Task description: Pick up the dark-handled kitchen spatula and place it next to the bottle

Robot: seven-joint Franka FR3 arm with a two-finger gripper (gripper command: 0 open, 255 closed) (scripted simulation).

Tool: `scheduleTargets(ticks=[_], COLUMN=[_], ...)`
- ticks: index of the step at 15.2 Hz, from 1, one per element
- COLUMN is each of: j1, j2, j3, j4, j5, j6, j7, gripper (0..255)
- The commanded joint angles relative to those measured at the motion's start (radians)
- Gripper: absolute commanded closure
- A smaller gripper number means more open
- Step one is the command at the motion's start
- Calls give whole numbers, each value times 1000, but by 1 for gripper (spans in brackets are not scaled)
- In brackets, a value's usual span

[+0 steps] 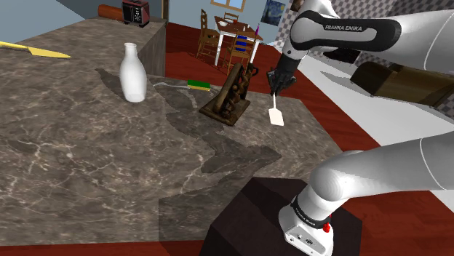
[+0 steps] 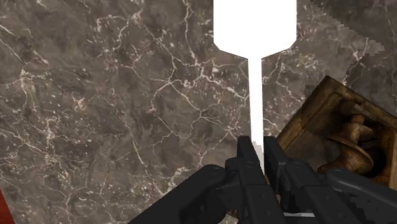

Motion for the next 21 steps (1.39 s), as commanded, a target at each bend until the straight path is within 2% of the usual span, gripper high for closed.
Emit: scheduleTargets(ticks=[1,21], j1=[0,4], j2=[0,48], j3=[1,7], j4=[25,334], j5=[1,9], j6=[-25,-286], j7=[-1,-10], gripper=[255,255])
